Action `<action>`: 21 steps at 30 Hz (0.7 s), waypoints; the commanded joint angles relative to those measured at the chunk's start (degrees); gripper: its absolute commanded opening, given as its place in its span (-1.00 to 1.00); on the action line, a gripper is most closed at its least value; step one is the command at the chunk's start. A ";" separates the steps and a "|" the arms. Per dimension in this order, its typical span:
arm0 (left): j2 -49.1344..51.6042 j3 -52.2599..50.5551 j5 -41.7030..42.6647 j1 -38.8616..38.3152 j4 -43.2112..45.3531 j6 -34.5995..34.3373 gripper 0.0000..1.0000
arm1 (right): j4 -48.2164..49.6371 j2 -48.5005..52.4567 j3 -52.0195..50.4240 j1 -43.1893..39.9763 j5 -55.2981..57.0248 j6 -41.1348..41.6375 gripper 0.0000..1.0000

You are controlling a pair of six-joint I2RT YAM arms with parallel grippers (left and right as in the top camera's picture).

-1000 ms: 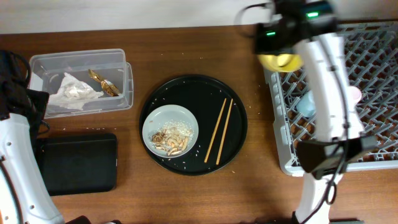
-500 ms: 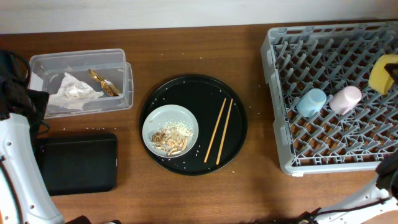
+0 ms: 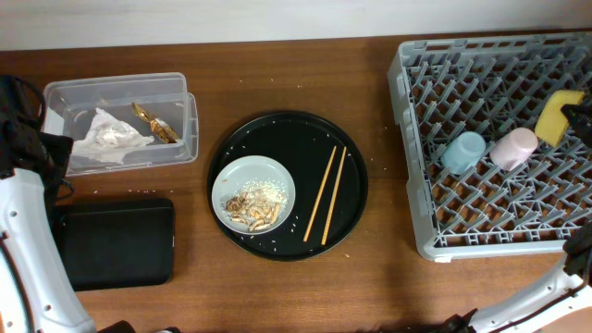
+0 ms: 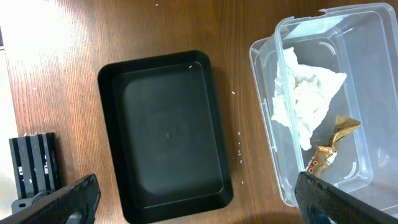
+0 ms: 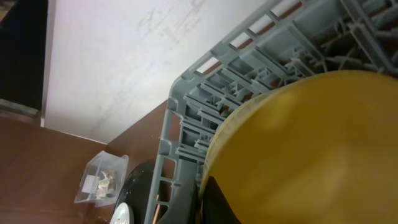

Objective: Sort waste into correct bins and load items into the dishwasher rack
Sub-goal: 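Carry the yellow bowl to the rack's right edge and release it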

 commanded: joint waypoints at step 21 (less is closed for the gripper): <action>-0.39 0.15 -0.37 0.17 -0.11 -0.52 0.99 | 2.34 -21.42 0.90 1.66 52.04 26.05 -0.91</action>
